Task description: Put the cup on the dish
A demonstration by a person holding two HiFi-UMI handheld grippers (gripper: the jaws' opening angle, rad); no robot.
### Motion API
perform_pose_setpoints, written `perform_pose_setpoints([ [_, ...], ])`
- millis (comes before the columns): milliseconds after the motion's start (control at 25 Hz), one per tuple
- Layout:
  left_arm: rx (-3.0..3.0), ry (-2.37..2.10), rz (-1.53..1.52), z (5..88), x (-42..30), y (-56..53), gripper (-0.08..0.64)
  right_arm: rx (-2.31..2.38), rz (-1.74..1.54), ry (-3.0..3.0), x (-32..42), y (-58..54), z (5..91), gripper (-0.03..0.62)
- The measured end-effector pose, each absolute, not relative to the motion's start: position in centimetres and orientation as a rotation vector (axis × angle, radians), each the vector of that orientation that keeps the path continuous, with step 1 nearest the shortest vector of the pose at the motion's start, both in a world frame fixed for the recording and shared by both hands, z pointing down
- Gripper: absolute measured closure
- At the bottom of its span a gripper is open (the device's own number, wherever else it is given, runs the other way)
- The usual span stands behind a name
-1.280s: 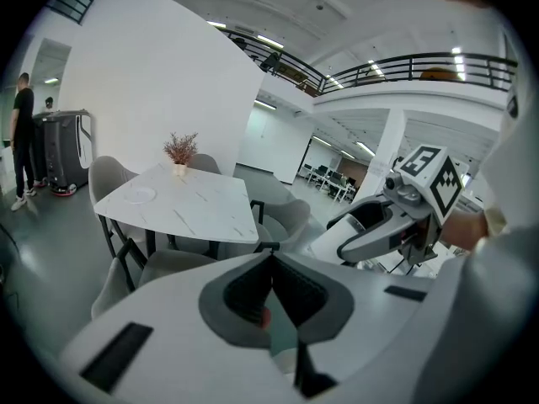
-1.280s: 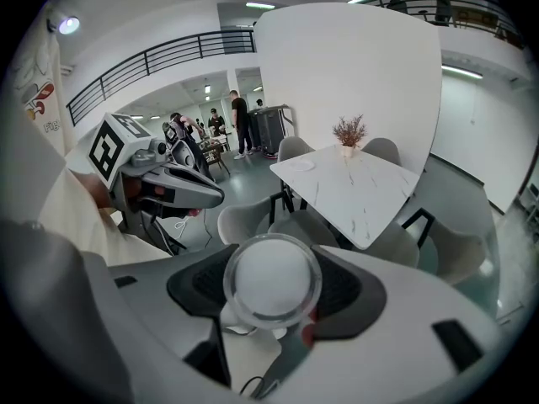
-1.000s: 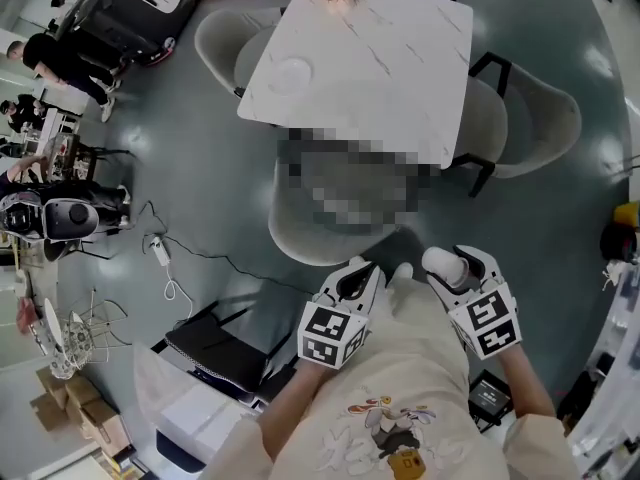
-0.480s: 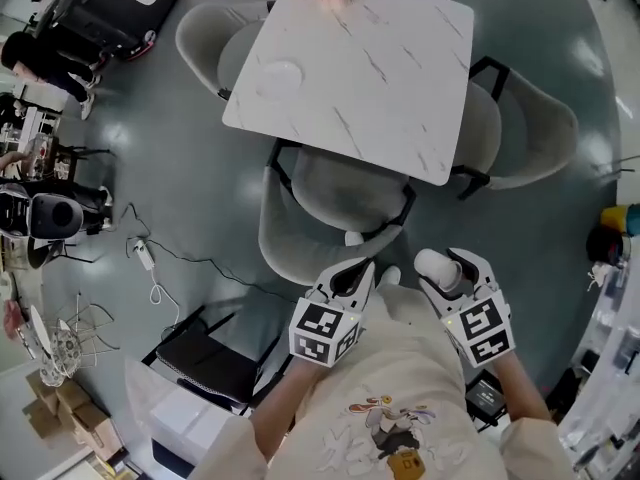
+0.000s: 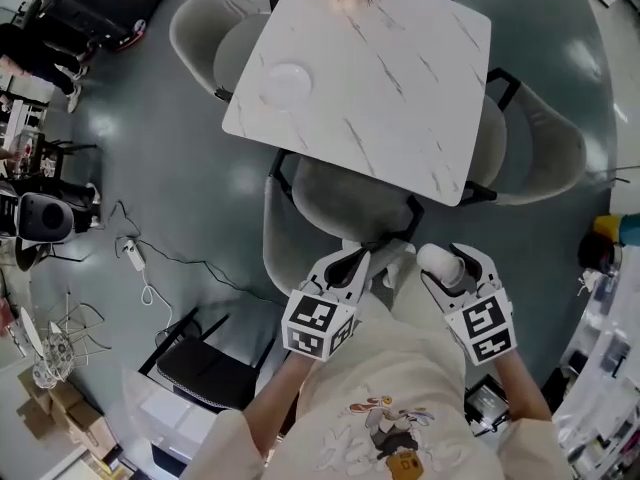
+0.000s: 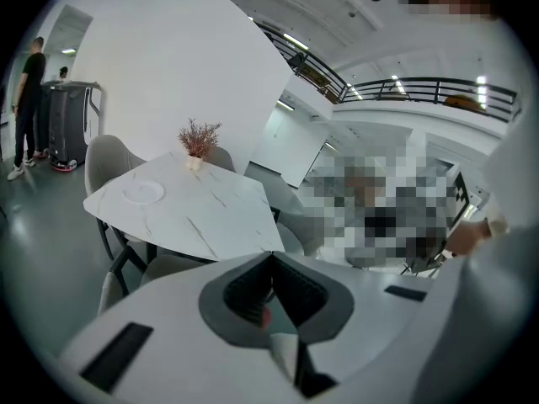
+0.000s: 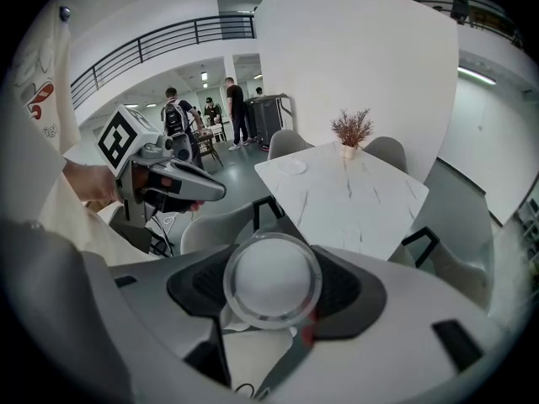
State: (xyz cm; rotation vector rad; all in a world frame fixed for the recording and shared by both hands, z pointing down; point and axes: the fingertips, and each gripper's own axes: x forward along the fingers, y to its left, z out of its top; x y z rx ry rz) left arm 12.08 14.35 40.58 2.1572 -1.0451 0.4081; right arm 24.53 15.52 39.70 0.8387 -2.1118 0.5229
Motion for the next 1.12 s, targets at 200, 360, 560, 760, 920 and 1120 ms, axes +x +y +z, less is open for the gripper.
perform_pose_setpoints([
  [200,2.097,-1.086,0.415,41.2,11.2,13.2,0.555,0.772,0.516,-2.119,23.7,13.6,40.0,0.324],
  [360,2.061,-1.138,0.394,41.4,11.5,11.7,0.555,0.71,0.448,-2.136,23.2,11.2,40.4,0.324],
  [560,2.031,-1.232,0.36,40.4,12.0,11.0,0.555,0.604,0.414,-2.167,22.6,9.3,40.4,0.324],
  [760,1.969,-1.347,0.323,39.5,10.4,10.3,0.555,0.522,0.369,-2.201,21.3,7.1,39.8,0.324],
  [920,1.926,-1.447,0.319,38.6,9.6,9.7,0.555,0.456,0.331,-2.248,20.4,5.1,39.5,0.324],
  [1120,1.875,-1.536,0.308,37.6,9.6,9.1,0.555,0.392,0.291,-2.291,20.0,3.5,39.1,0.324],
])
